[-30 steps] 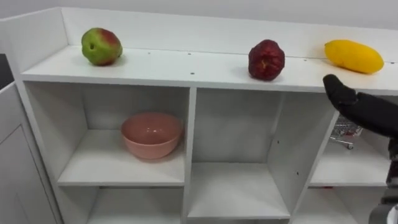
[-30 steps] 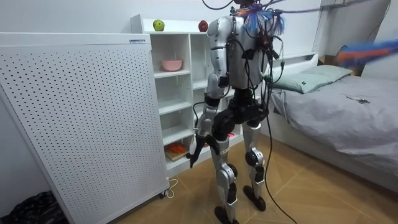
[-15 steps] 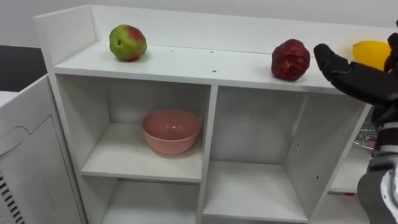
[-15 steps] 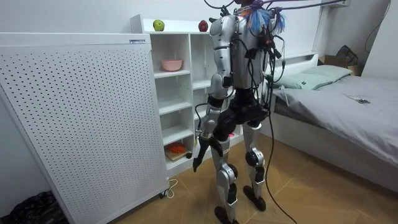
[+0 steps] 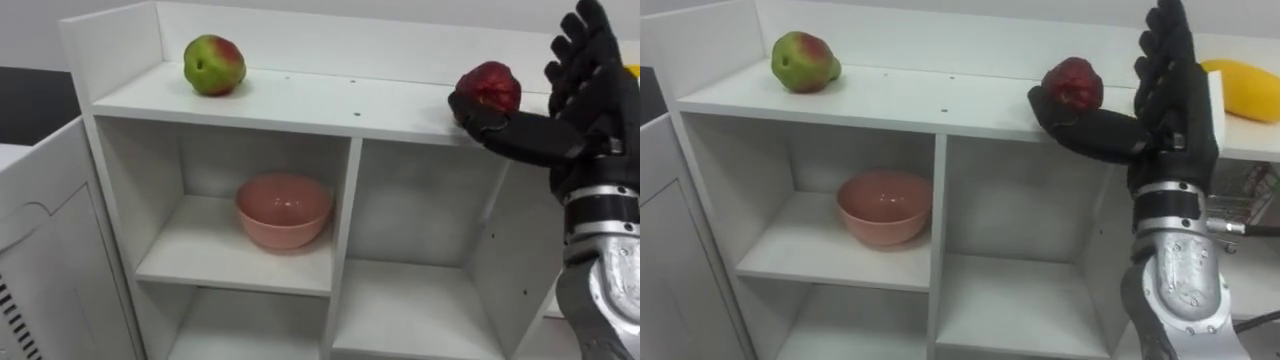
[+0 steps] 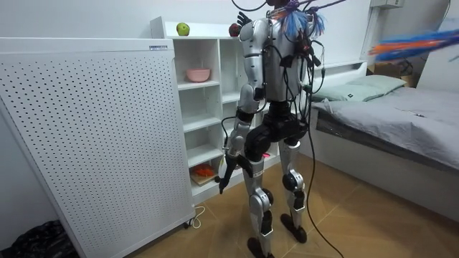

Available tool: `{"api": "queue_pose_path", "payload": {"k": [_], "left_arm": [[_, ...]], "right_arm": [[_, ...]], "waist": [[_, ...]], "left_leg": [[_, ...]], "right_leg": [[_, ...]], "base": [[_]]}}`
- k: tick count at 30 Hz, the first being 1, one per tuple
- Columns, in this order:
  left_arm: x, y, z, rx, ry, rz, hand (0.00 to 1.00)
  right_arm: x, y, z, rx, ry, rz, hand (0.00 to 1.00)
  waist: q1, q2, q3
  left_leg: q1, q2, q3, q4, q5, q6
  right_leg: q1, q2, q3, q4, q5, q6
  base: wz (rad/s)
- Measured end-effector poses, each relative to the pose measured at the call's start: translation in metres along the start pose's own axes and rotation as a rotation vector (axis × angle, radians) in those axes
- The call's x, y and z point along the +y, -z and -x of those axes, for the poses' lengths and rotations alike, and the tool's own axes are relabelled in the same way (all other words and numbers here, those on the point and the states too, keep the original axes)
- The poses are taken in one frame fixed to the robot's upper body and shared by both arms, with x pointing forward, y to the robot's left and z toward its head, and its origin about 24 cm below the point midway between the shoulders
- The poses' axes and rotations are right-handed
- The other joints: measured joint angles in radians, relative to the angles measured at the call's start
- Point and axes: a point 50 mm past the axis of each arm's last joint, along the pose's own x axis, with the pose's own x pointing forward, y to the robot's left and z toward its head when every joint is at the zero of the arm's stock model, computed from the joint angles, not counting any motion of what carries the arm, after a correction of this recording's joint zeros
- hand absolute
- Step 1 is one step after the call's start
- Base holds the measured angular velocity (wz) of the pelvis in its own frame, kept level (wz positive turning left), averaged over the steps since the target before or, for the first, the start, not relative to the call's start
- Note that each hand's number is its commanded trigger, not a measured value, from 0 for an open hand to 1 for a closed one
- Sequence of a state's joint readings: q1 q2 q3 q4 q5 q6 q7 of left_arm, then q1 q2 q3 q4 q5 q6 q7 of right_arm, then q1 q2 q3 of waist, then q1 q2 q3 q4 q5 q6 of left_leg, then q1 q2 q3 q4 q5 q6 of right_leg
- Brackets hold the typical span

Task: Arrange fruit in the closet

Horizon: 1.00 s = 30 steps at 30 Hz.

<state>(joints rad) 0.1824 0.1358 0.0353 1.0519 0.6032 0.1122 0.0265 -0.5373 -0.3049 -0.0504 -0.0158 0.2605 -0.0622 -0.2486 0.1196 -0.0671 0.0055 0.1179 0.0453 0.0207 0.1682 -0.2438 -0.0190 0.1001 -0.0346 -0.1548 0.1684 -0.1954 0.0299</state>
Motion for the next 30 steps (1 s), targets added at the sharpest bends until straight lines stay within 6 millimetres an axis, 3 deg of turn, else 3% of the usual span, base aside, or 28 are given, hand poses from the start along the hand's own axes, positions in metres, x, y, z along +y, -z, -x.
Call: {"api": "queue_pose_path", "payload": {"k": [5, 7, 9, 10, 23, 30], "left_arm": [[0.007, -0.002, -0.001, -0.008, -0.009, -0.017, 0.00], [0.011, -0.002, -0.001, -0.015, -0.018, -0.029, 0.00], [0.012, 0.000, 0.000, -0.014, -0.023, -0.032, 0.00], [0.012, 0.001, 0.000, -0.012, -0.027, -0.035, 0.00], [0.013, 0.007, 0.001, 0.030, -0.034, -0.034, 0.00], [0.013, 0.009, 0.001, 0.050, -0.034, -0.026, 0.00]], "right_arm": [[-0.006, 0.002, -0.008, 0.013, -0.026, 0.053, 0.00], [-0.010, 0.006, -0.009, 0.029, -0.019, 0.067, 0.00], [-0.011, 0.008, -0.009, 0.041, -0.016, 0.068, 0.63], [-0.012, 0.009, -0.009, 0.045, -0.013, 0.071, 1.00], [-0.019, 0.017, -0.014, 0.113, -0.057, 0.130, 1.00], [-0.020, 0.019, -0.014, 0.125, -0.065, 0.144, 1.00]], "waist": [[0.004, -0.022, 0.0029], [0.006, -0.036, -0.0017], [0.009, -0.043, -0.0039], [0.011, -0.047, -0.0031], [0.012, -0.059, -0.0046], [0.008, -0.051, 0.0001]], "left_leg": [[-0.001, 0.000, -0.001, 0.000, 0.000, 0.000], [-0.002, 0.000, 0.000, 0.000, 0.000, 0.000], [-0.002, 0.000, -0.001, -0.001, 0.000, 0.000], [-0.002, 0.000, -0.001, -0.001, 0.000, 0.000], [-0.005, 0.000, -0.004, 0.001, 0.000, 0.000], [-0.005, -0.001, -0.003, 0.017, 0.000, 0.000]], "right_leg": [[0.000, 0.000, -0.005, -0.001, 0.000, 0.000], [0.001, 0.000, -0.012, 0.000, 0.000, 0.000], [0.001, 0.000, -0.013, 0.000, 0.000, 0.000], [0.002, 0.000, -0.016, 0.000, 0.000, 0.000], [0.007, -0.001, -0.023, 0.000, 0.000, 0.000], [0.009, -0.003, -0.021, 0.001, 0.001, -0.001]], "base": [[0.00], [0.02], [0.00], [0.00], [0.01], [0.00]]}}
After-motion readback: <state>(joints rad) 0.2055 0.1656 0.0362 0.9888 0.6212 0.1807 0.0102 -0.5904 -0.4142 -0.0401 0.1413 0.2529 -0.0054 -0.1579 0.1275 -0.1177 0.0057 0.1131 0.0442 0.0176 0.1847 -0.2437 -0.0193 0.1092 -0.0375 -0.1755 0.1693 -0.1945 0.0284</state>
